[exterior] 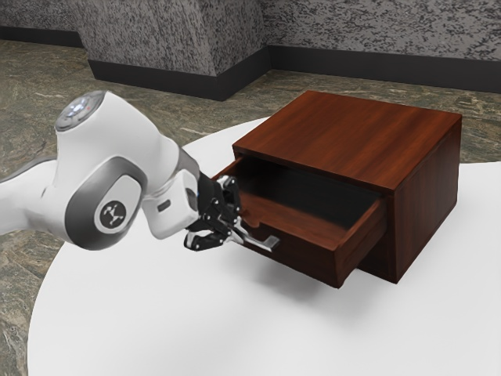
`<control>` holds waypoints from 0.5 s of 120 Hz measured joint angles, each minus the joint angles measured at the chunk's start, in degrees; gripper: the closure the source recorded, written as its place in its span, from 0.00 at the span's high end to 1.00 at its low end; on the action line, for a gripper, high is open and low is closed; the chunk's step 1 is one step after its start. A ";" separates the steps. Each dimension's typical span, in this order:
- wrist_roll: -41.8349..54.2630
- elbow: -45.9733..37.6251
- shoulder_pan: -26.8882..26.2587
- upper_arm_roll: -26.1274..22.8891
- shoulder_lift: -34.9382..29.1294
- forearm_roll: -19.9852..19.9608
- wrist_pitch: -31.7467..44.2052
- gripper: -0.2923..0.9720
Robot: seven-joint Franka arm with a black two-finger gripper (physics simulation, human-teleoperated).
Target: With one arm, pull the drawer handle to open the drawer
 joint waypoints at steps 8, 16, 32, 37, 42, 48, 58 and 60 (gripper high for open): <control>-0.02 -0.97 0.01 0.00 -1.12 0.00 -0.15 0.17; -0.03 -2.02 0.04 0.00 -2.44 0.01 -0.30 0.17; -0.07 -4.12 0.08 0.00 -6.42 0.01 -1.09 0.17; -0.08 -4.35 0.08 0.00 -8.26 0.00 -1.70 0.16; -0.09 -4.46 0.08 0.00 -10.71 0.00 -2.58 0.16; -0.11 -4.49 0.08 0.00 -15.03 0.00 -4.18 0.17; 0.05 -3.96 0.10 0.62 -23.22 0.19 -8.57 0.31; 0.12 -3.70 0.09 1.09 -24.66 0.20 -9.70 0.34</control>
